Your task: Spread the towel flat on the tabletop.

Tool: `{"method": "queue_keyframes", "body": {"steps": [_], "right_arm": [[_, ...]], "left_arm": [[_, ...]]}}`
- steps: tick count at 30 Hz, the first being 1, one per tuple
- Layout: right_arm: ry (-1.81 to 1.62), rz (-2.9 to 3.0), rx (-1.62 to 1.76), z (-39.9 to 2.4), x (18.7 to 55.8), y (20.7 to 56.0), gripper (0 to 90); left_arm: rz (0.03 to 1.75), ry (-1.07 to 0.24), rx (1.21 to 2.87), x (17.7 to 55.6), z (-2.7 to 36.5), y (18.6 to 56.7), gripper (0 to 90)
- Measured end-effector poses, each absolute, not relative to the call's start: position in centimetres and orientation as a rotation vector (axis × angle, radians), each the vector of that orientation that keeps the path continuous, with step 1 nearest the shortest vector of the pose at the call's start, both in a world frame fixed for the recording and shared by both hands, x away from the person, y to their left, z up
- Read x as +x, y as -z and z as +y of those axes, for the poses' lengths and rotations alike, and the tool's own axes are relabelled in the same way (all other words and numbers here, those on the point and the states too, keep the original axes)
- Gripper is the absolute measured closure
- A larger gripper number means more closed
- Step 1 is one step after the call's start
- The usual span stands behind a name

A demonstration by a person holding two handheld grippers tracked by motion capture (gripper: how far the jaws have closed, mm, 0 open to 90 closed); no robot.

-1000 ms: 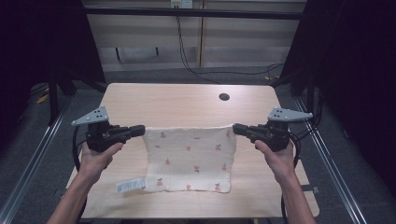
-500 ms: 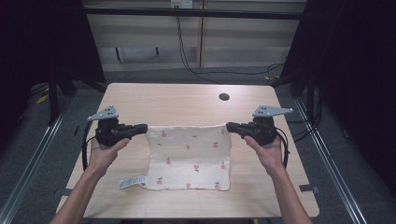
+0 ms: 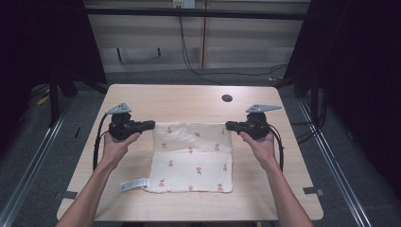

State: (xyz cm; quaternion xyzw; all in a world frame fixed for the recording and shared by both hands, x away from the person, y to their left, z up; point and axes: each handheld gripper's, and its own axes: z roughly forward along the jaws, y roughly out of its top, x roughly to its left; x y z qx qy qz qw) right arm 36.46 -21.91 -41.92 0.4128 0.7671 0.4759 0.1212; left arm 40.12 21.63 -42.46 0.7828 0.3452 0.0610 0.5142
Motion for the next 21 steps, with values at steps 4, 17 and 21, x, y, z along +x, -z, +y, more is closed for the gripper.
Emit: {"method": "queue_keyframes", "body": {"steps": [4, 17, 21], "right_arm": [[-1.339, 2.23, 1.249, -22.0, 37.1, 42.7, 76.9], [-1.34, 2.288, 1.171, -21.9, 32.3, 42.2, 63.4], [-1.317, 2.365, 1.124, -21.6, 30.2, 42.8, 64.4]], "left_arm": [[0.859, -0.152, 1.885, 40.5, 21.9, 42.8, 78.1], [0.774, -0.121, 1.926, 36.4, 23.2, 42.8, 75.5], [0.752, -0.106, 1.947, 35.1, 23.3, 42.7, 74.8]]}}
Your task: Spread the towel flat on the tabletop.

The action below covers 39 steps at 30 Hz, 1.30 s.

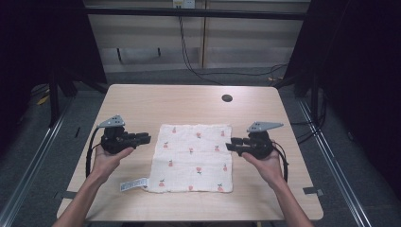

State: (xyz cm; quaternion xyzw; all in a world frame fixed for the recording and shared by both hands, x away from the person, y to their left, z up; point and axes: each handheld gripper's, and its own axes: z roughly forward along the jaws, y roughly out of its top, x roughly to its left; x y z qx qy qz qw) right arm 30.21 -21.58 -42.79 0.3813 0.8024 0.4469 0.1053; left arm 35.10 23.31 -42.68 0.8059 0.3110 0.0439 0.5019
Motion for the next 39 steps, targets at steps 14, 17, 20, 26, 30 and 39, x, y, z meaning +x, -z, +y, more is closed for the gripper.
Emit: {"method": "queue_keyframes", "body": {"steps": [14, 17, 20, 26, 30, 39], "right_arm": [[-1.188, 2.589, 1.078, -19.9, 24.0, 48.5, 59.5], [-1.148, 2.604, 1.065, -19.8, 23.9, 49.1, 58.7], [-1.103, 2.608, 1.013, -19.6, 23.6, 49.6, 58.3], [-1.041, 2.588, 0.927, -19.2, 22.8, 49.6, 64.2], [-1.061, 2.582, 1.005, -20.0, 22.9, 49.6, 79.3], [-1.078, 2.602, 1.075, -20.2, 23.1, 49.5, 85.9]], "left_arm": [[0.778, -0.007, 2.027, 30.4, 23.6, 44.2, 68.8], [0.78, 0.007, 2.034, 29.9, 23.7, 45.1, 64.1], [0.799, 0.01, 2.069, 29.5, 23.8, 46.3, 59.9], [0.717, 0.062, 2.123, 28.5, 23.3, 47.0, 56.0], [0.69, 0.069, 2.182, 27.9, 22.3, 48.1, 55.5], [0.593, 0.066, 2.267, 26.9, 21.0, 49.4, 56.9]]}}
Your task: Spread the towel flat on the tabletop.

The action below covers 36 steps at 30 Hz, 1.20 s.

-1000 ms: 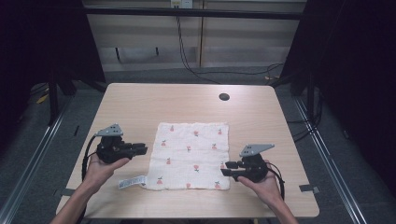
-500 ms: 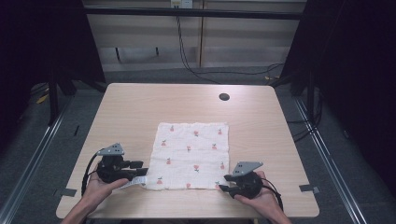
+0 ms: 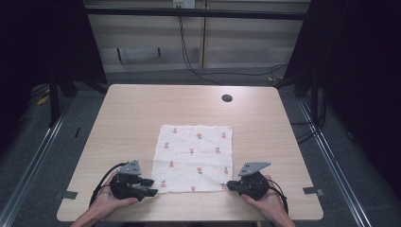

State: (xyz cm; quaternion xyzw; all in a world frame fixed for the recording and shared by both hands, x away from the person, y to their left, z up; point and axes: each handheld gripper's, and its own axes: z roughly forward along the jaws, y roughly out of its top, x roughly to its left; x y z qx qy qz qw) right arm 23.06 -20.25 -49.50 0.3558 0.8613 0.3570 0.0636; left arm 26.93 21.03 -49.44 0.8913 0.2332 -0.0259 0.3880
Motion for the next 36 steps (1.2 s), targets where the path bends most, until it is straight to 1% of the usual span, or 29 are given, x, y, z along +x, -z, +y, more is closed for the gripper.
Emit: {"method": "queue_keyframes", "body": {"steps": [2, 4, 5, 7, 9, 14, 16, 20, 30, 32, 33, 34, 35, 36], "right_arm": [[-1.088, 2.602, 1.1, -20.4, 23.2, 49.5, 85.8], [-1.09, 2.602, 1.107, -20.3, 23.2, 49.5, 85.4], [-1.093, 2.602, 1.102, -20.4, 23.2, 49.5, 85.3], [-1.085, 2.603, 1.116, -20.4, 23.2, 49.5, 85.1], [-1.089, 2.608, 1.12, -20.4, 23.2, 49.5, 84.9], [-1.083, 2.623, 1.122, -20.5, 23.0, 49.3, 84.6], [-1.09, 2.621, 1.126, -20.7, 22.7, 49.2, 84.7], [-1.111, 2.629, 1.114, -20.9, 21.1, 48.8, 85.4], [-1.114, 2.641, 1.13, -21.4, 19.0, 48.7, 84.0], [-1.12, 2.632, 1.126, -21.4, 18.7, 48.7, 77.6], [-1.12, 2.625, 1.123, -21.4, 18.8, 48.7, 76.0], [-1.139, 2.621, 1.124, -21.4, 18.9, 48.6, 73.0], [-1.148, 2.61, 1.11, -21.5, 18.9, 48.6, 69.0], [-1.162, 2.593, 1.124, -21.6, 18.9, 48.4, 67.7]], "left_arm": [[0.576, 0.054, 2.267, 26.8, 21.1, 49.6, 59.1], [0.557, 0.045, 2.282, 26.4, 20.9, 49.6, 69.4], [0.542, -0.013, 2.302, 26.0, 20.6, 49.5, 73.1], [0.54, -0.009, 2.306, 25.9, 20.6, 49.6, 82.6], [0.551, 0.013, 2.293, 26.0, 20.7, 49.6, 86.7], [0.575, 0.078, 2.297, 25.8, 20.9, 49.5, 87.4], [0.565, 0.081, 2.305, 25.7, 20.9, 49.4, 87.4], [0.562, 0.119, 2.313, 25.5, 20.8, 49.3, 87.4], [0.519, 0.168, 2.283, 23.2, 21.2, 48.5, 87.3], [0.528, 0.167, 2.269, 23.2, 21.3, 48.4, 85.5], [0.521, 0.179, 2.274, 23.4, 21.3, 48.4, 83.6], [0.521, 0.179, 2.274, 23.4, 21.3, 48.4, 80.4], [0.524, 0.181, 2.272, 23.5, 21.4, 48.5, 79.1], [0.541, 0.177, 2.249, 23.5, 21.6, 48.4, 76.8]]}}
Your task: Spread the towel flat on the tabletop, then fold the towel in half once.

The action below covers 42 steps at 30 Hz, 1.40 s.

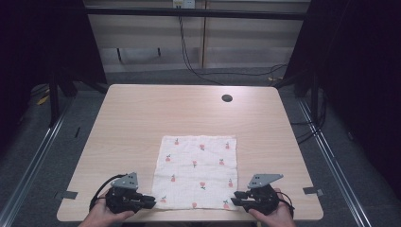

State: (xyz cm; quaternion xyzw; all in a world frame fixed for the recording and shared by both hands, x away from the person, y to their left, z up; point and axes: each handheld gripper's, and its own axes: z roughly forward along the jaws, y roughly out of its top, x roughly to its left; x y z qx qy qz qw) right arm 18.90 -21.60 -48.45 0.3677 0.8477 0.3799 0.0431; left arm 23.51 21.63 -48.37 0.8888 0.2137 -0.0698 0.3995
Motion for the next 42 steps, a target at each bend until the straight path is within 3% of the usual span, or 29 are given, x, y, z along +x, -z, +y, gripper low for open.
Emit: {"method": "queue_keyframes", "body": {"steps": [5, 20, 27, 31, 40, 42], "right_arm": [[-1.219, 2.535, 1.129, -22.0, 19.0, 47.9, 63.6], [-1.255, 2.455, 1.142, -22.3, 22.5, 46.3, 55.3], [-1.244, 2.439, 1.149, -22.9, 23.8, 45.6, 55.2], [-1.251, 2.409, 1.158, -23.2, 24.8, 45.1, 55.7], [-1.212, 2.362, 1.173, -23.6, 29.3, 44.4, 58.8], [-1.235, 2.361, 1.184, -23.6, 30.9, 44.4, 59.9]], "left_arm": [[0.545, 0.156, 2.211, 24.1, 22.1, 47.9, 65.2], [0.728, 0.097, 2.081, 27.6, 23.4, 46.8, 51.0], [0.73, 0.039, 2.08, 29.4, 22.8, 45.4, 50.4], [0.722, 0.022, 2.082, 30.5, 22.2, 44.9, 56.2], [0.768, 0.004, 2.016, 34.3, 20.9, 44.2, 57.8], [0.773, -0.056, 2.025, 35.0, 20.7, 44.1, 57.4]]}}
